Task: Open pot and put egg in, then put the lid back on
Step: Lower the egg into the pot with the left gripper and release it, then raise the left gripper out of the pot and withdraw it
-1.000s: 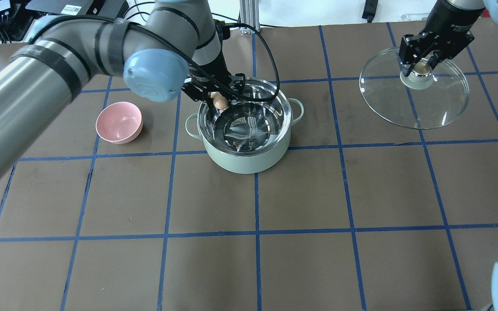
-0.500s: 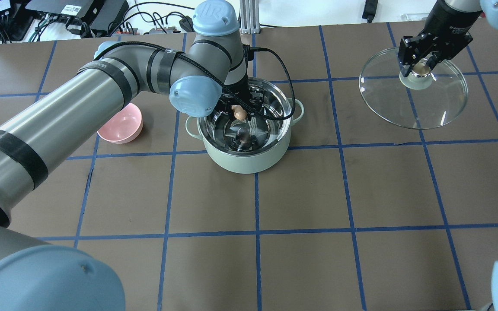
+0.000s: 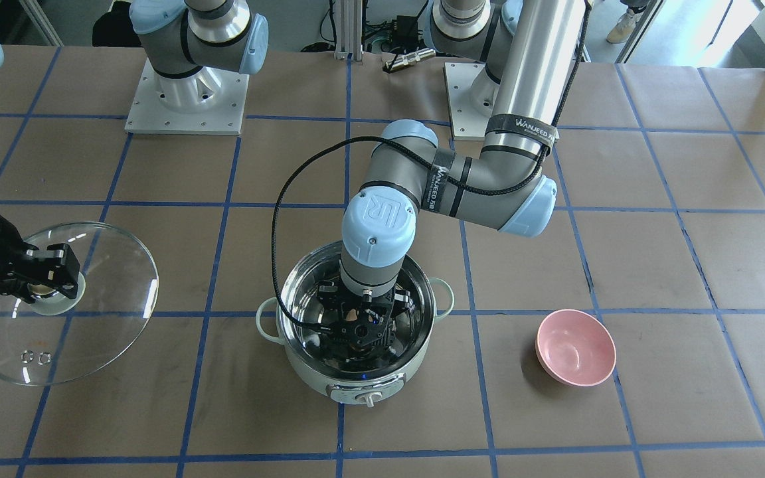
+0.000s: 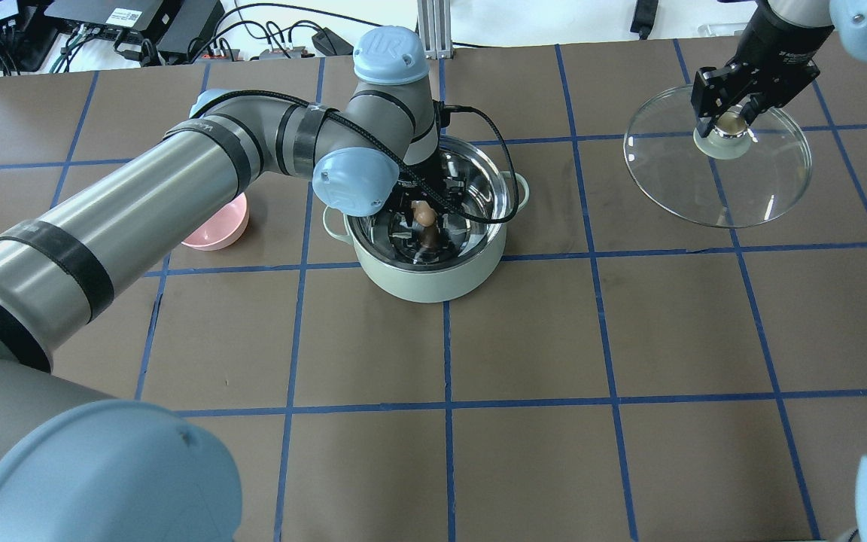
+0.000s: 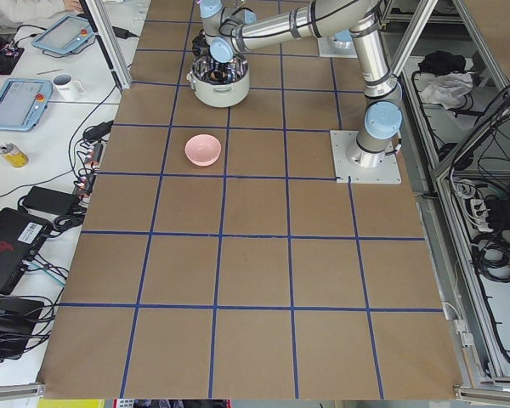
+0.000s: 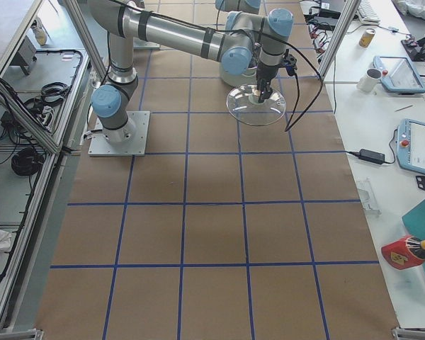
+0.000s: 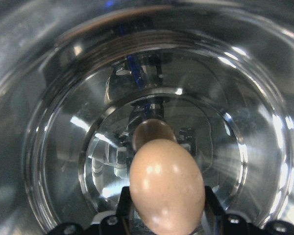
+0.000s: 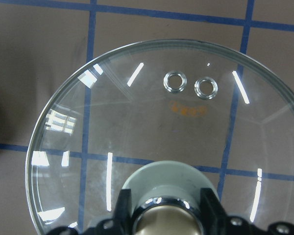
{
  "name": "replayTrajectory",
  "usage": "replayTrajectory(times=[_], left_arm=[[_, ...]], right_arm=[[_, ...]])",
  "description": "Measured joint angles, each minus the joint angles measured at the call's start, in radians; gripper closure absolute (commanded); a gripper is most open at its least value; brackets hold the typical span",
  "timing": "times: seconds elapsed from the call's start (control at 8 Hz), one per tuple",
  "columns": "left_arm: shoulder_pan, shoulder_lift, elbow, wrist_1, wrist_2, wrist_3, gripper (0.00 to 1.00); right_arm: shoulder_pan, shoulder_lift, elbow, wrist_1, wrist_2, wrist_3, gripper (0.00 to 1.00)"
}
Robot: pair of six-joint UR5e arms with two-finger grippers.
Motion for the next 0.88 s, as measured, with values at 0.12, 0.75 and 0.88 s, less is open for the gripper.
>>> replayTrajectory(times=[0.12, 0.75, 0.88], left_arm=[[0.0, 0.0, 0.0, 0.001, 0.0, -0.001, 0.07], [0.003, 0.129, 0.012, -0.017, 0.011, 0.006, 0.0], [0.021, 0.211, 0.015, -0.074, 0.013, 0.013, 0.0]], right_arm=[[0.0, 0.0, 0.002, -0.001, 0.001, 0.0, 1.0], [0.0, 0.0, 0.003, -0.015, 0.002, 0.006, 1.0], [0.0, -0.003, 0.002, -0.014, 0.001, 0.011, 1.0]])
